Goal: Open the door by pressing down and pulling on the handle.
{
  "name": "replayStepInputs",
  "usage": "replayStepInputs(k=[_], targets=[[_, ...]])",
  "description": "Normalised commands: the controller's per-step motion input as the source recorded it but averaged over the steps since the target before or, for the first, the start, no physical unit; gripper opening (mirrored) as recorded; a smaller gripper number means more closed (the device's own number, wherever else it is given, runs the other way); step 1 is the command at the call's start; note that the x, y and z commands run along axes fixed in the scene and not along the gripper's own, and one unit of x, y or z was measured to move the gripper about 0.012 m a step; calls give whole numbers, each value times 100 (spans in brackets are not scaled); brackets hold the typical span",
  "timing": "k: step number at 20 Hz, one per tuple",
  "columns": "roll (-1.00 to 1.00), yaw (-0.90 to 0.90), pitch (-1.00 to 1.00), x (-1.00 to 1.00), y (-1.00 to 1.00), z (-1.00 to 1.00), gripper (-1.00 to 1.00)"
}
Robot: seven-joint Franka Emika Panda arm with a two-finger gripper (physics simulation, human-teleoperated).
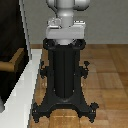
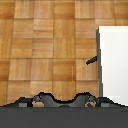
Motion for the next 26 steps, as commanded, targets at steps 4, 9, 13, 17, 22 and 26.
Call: replayStepInputs(k=[4,9,13,17,22,26], targets=[[0,0,0,0,0,100,100],[0,0,0,0,-60,20,100],[0,0,0,0,-75,0,100],[0,0,0,0,-50,0,100],[0,0,0,0,-80,0,100],[0,0,0,0,-50,0,100]])
